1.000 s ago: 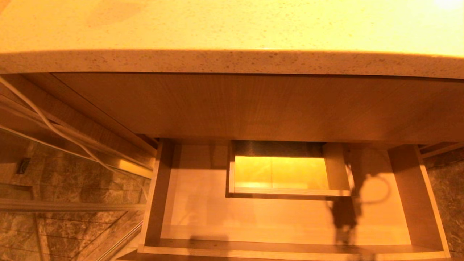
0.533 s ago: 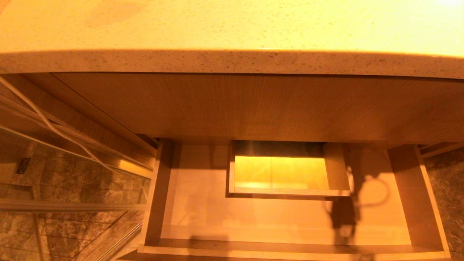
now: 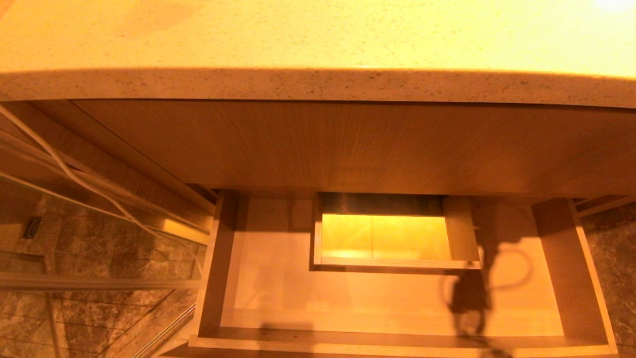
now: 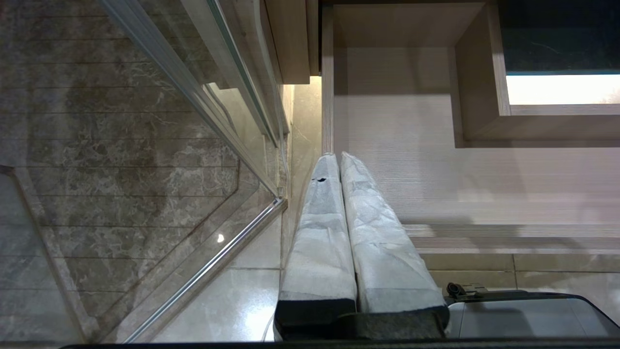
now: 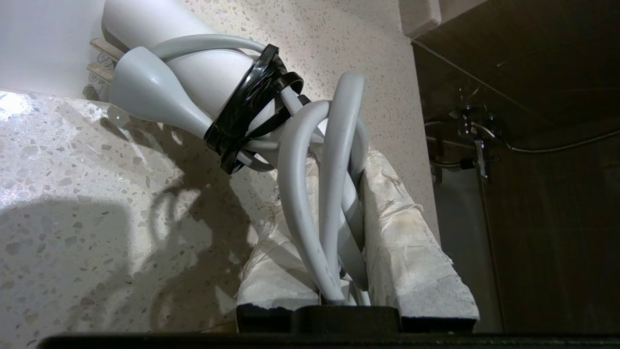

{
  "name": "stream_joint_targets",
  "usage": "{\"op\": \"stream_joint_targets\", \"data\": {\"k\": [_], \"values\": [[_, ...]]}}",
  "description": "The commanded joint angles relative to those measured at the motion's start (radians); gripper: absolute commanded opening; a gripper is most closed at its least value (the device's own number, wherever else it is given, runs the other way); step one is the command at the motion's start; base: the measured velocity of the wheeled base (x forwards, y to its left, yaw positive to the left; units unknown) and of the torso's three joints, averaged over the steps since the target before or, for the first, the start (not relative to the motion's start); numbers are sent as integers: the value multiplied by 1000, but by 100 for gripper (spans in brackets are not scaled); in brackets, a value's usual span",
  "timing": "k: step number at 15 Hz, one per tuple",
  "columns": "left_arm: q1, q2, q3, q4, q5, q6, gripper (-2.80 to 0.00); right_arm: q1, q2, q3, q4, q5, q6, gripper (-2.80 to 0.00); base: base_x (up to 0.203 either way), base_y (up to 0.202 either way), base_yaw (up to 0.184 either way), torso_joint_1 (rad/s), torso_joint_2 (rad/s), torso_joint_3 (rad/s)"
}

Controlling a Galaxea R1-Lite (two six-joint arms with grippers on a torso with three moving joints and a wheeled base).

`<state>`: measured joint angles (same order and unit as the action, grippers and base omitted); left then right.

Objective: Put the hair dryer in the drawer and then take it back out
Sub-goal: Pick up the hairdryer

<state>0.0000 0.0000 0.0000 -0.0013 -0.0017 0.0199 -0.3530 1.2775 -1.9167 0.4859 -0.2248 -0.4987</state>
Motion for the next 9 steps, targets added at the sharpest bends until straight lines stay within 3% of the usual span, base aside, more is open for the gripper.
{"op": "stream_joint_targets", "data": {"k": [1, 9], "values": [[0, 0, 2, 0, 0, 0, -280, 0, -30, 4, -4, -2, -7, -280, 0, 0, 0, 0, 0, 0], [0, 0, 2, 0, 0, 0, -280, 0, -169, 127, -97, -2, -53, -280, 0, 0, 0, 0, 0, 0]]}}
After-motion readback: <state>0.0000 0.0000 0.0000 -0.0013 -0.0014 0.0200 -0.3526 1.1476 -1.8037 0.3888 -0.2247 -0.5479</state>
